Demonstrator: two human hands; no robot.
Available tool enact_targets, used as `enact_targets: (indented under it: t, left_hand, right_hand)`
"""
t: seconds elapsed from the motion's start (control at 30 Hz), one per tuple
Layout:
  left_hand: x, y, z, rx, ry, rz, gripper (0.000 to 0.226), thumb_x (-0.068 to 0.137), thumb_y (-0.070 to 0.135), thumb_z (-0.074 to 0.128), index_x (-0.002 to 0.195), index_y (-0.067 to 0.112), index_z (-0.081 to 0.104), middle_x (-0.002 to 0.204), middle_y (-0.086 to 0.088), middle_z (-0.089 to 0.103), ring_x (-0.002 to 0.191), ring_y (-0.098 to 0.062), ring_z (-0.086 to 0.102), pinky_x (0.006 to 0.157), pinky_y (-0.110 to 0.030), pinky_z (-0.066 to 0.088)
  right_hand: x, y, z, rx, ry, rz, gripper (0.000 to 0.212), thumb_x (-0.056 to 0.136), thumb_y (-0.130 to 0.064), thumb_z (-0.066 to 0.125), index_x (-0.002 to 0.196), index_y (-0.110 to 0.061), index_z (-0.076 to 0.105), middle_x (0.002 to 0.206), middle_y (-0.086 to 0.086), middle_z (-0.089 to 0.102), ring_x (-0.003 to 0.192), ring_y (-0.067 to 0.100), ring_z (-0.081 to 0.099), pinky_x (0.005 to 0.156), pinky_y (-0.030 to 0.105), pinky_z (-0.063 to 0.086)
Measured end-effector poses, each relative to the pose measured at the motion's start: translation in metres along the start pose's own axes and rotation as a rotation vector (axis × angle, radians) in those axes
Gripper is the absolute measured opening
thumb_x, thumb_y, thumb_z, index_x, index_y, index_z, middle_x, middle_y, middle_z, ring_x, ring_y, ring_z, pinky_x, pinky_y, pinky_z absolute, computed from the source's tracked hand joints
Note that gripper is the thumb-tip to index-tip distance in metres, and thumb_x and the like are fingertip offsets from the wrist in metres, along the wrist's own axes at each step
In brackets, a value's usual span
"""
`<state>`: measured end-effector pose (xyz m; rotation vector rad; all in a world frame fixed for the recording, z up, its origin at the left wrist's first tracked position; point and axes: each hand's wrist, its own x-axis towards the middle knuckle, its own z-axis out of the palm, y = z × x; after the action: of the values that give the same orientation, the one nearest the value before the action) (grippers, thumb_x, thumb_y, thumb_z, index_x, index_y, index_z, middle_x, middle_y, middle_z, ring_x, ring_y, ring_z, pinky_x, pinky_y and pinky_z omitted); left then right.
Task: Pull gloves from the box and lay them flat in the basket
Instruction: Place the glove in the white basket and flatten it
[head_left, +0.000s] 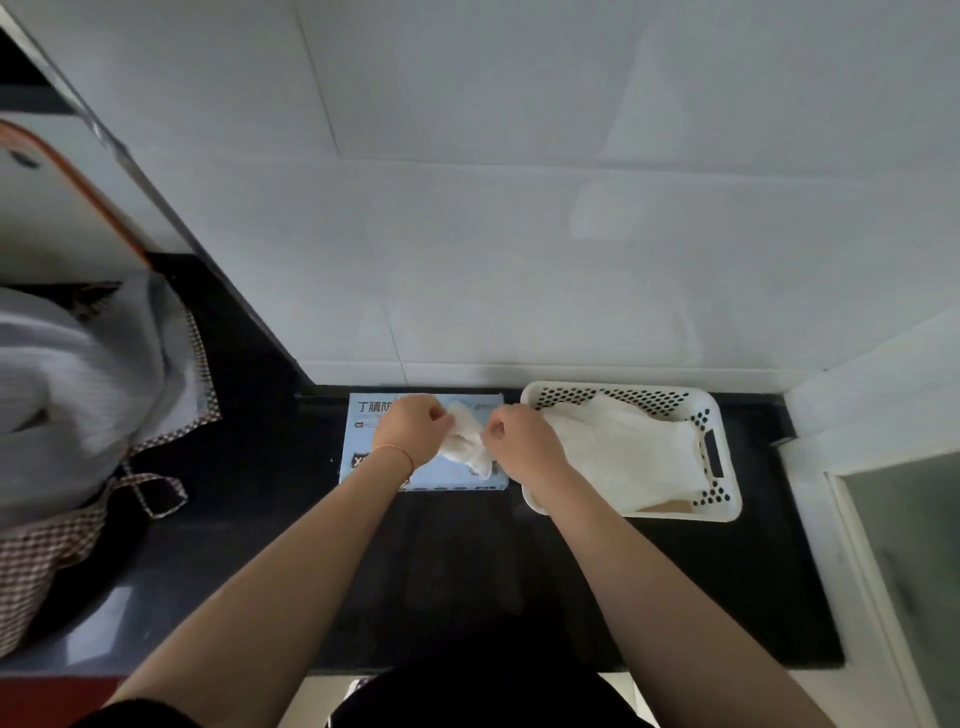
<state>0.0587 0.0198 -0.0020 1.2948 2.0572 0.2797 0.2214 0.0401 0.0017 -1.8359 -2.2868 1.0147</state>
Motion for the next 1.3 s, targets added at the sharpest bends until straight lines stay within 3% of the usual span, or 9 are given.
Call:
enact_targets:
  t: [0.1,0.27,0.4,0.5,0.57,0.83,1.0,1.13,1.3]
  left_hand:
    - [0.001,-0.001,-0.014,-0.058,0.051,0.097,0.019,0.094,0.022,0.054,0.087,0.009,0.066,0.084,-0.005,0.066,0.078,-0.024,0.059,0.07,-0.034,0.05]
    - [0.003,-0.002,-0.047,-0.158,0.223,0.213,0.016,0.096,0.021,0.054,0.092,0.013,0.067,0.085,0.004,0.065,0.081,-0.019,0.061,0.075,-0.032,0.051]
    - [-0.007,0.007,-0.075,-0.323,0.302,0.344,0.008,0.092,0.016,0.061,0.085,0.017,0.065,0.082,0.008,0.061,0.078,-0.011,0.057,0.073,-0.02,0.044]
    - [-0.018,0.017,-0.092,-0.62,0.166,0.353,0.019,0.087,0.008,0.06,0.07,0.015,0.058,0.072,0.006,0.055,0.069,-0.01,0.05,0.068,-0.023,0.041]
    - [-0.025,0.025,-0.101,-0.751,0.022,0.383,0.021,0.086,0.011,0.056,0.066,0.012,0.052,0.069,-0.003,0.048,0.068,-0.016,0.043,0.067,-0.03,0.036]
    - [-0.035,0.033,-0.099,-0.77,-0.114,0.402,0.006,0.078,0.021,0.058,0.078,0.015,0.059,0.075,-0.002,0.054,0.072,-0.015,0.047,0.067,-0.028,0.037]
    - [-0.031,0.034,-0.089,-0.651,-0.224,0.345,0.038,0.075,0.025,0.073,0.112,0.023,0.065,0.081,0.003,0.061,0.081,-0.017,0.059,0.08,-0.043,0.051]
    - [-0.034,0.047,-0.083,-0.621,-0.251,0.387,0.026,0.075,0.019,0.079,0.098,0.023,0.066,0.082,0.0,0.056,0.078,-0.016,0.054,0.075,-0.037,0.05]
    - [-0.04,0.064,-0.076,-0.513,-0.187,0.494,0.016,0.08,0.011,0.074,0.083,0.004,0.06,0.088,-0.001,0.063,0.088,-0.013,0.061,0.083,-0.025,0.047]
  right_hand:
    - [0.001,-0.012,0.005,0.026,-0.001,0.052,0.017,0.092,-0.03,0.061,0.094,-0.013,0.061,0.084,-0.004,0.055,0.081,0.02,0.058,0.07,0.034,0.046]
    - [0.0,-0.034,0.006,0.012,0.068,0.039,0.018,0.092,-0.018,0.049,0.087,-0.006,0.062,0.08,0.007,0.062,0.077,0.025,0.058,0.07,0.04,0.05]
    - [-0.001,-0.052,-0.009,0.344,0.183,0.005,0.015,0.088,-0.021,0.058,0.102,-0.019,0.057,0.1,-0.006,0.053,0.089,0.012,0.053,0.072,0.028,0.041]
    - [-0.007,-0.071,-0.036,0.67,0.095,-0.056,0.041,0.086,-0.028,0.066,0.125,-0.026,0.052,0.123,-0.011,0.052,0.111,0.006,0.053,0.089,0.023,0.044]
    - [-0.012,-0.083,-0.057,0.786,-0.036,-0.082,0.033,0.089,-0.03,0.064,0.121,-0.024,0.059,0.118,-0.008,0.063,0.108,0.007,0.06,0.088,0.024,0.047]
    - [-0.023,-0.074,-0.085,0.633,0.028,-0.06,0.016,0.086,-0.029,0.072,0.093,-0.015,0.068,0.076,-0.006,0.059,0.064,0.008,0.054,0.062,0.022,0.041]
    - [-0.027,-0.059,-0.099,0.56,0.124,-0.074,0.002,0.087,-0.017,0.07,0.088,-0.019,0.069,0.085,0.002,0.07,0.072,0.012,0.062,0.073,0.033,0.053]
    - [-0.035,-0.055,-0.109,0.499,0.175,-0.058,0.014,0.088,-0.008,0.059,0.094,-0.015,0.069,0.087,0.006,0.069,0.073,0.014,0.06,0.072,0.032,0.051]
    - [-0.046,-0.053,-0.116,0.457,0.159,-0.043,0.01,0.085,-0.026,0.064,0.087,-0.016,0.067,0.072,-0.007,0.057,0.064,0.008,0.051,0.061,0.023,0.04]
